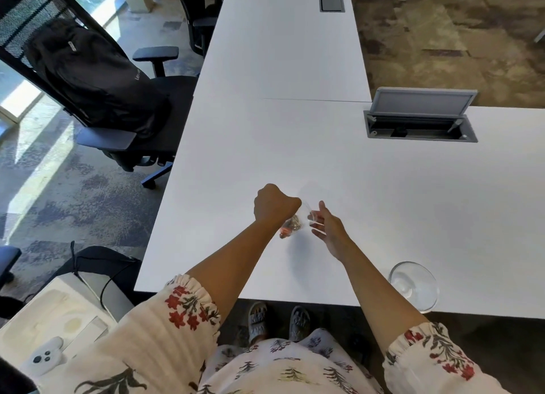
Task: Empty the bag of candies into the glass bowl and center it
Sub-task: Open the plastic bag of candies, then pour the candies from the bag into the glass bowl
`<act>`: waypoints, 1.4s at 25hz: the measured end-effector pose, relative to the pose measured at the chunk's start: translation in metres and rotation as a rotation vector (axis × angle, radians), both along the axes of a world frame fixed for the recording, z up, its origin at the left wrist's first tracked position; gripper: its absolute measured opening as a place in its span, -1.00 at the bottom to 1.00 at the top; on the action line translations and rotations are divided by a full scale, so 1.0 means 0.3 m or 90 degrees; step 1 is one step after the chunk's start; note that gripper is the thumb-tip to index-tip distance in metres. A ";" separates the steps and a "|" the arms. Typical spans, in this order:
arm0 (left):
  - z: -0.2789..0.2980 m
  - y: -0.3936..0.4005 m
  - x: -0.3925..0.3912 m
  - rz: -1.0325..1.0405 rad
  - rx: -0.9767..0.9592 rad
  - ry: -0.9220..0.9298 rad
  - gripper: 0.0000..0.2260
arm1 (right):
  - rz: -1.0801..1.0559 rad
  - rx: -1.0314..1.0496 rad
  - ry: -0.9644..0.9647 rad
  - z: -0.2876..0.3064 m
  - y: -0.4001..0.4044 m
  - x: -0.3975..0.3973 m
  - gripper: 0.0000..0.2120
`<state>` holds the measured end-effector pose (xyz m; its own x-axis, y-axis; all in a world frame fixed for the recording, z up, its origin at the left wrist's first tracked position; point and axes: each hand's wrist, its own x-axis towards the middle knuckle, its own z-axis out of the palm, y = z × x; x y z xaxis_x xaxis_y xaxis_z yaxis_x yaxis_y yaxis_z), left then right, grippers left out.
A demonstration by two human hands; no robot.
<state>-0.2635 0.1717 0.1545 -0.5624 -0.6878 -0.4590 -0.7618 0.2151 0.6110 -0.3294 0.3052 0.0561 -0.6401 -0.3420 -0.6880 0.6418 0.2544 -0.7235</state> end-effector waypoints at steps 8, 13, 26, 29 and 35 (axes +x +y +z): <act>0.037 0.092 -0.070 -0.014 0.202 0.056 -0.76 | -0.111 -0.196 -0.209 -0.024 0.041 0.032 -0.43; 0.033 0.119 -0.077 -0.035 0.256 0.079 -0.86 | -0.189 -0.191 -0.233 -0.016 0.150 0.002 -0.68; -0.051 0.331 -0.132 -0.411 0.376 0.038 -0.80 | -0.421 -0.335 -0.216 0.029 0.519 0.062 -0.63; -0.073 0.392 -0.148 -0.496 0.344 0.004 -0.85 | -0.462 -0.342 -0.190 0.034 0.627 0.068 -0.66; -0.124 0.516 -0.139 -0.631 0.226 -0.012 -0.68 | -0.520 -0.126 -0.062 0.017 0.795 0.062 -0.64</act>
<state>-0.3054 0.3266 0.1172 -0.7904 0.2520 -0.5583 -0.3527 0.5581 0.7511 -0.3107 0.5436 0.0611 -0.6791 0.0818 -0.7295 0.6314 -0.4416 -0.6374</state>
